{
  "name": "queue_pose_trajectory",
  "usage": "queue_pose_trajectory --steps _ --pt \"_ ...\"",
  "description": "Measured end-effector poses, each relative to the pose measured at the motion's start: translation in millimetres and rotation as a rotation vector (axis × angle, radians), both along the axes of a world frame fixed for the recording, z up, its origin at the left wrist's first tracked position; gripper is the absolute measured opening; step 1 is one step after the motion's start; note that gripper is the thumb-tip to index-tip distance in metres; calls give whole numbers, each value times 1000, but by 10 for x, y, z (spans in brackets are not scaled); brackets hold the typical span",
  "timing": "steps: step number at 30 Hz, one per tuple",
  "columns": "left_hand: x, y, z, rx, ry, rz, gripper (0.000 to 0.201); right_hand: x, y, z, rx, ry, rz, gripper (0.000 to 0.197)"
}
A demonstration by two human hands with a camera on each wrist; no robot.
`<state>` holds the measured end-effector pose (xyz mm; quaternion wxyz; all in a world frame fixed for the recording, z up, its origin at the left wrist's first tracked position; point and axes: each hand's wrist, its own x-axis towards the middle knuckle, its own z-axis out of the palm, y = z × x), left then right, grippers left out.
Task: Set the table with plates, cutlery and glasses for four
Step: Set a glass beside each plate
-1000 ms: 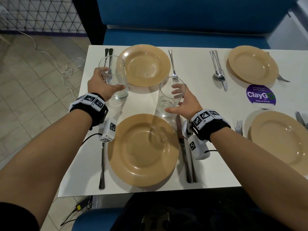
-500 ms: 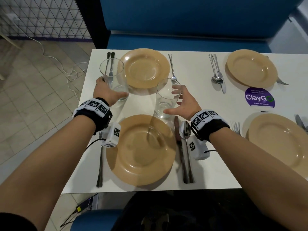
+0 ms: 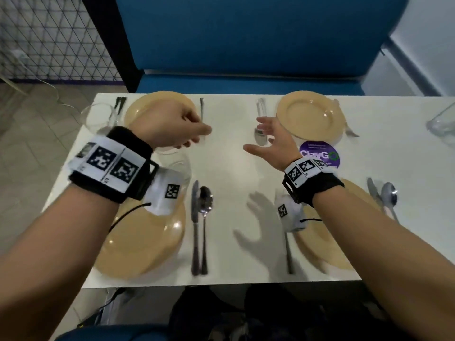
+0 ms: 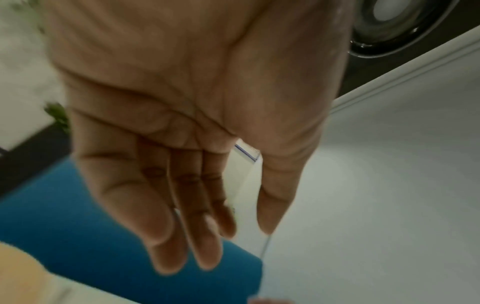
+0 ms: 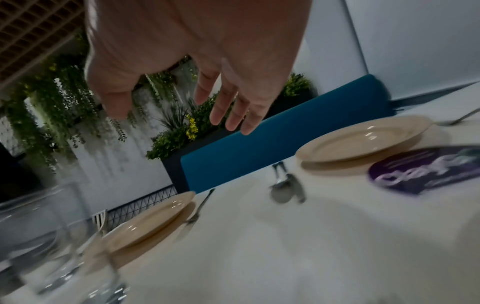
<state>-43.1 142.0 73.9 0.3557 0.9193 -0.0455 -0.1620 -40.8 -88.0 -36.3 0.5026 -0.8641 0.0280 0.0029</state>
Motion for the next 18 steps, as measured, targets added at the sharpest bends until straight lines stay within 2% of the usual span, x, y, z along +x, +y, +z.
queue_pose_trajectory --steps 4,7,13,18 --pt "97 -1057 -149 -86 -31 -63 19 54 -756 111 -59 -33 -63 69" --pt "256 -1779 -399 -120 -35 -132 30 80 -1341 141 -83 14 -169 71" --pt "513 -3306 -814 -293 104 -201 52 -187 -2723 -21 -117 38 -455 68" --pt "685 -4762 -982 -296 120 -262 61 -287 -4214 -184 -83 96 -737 68"
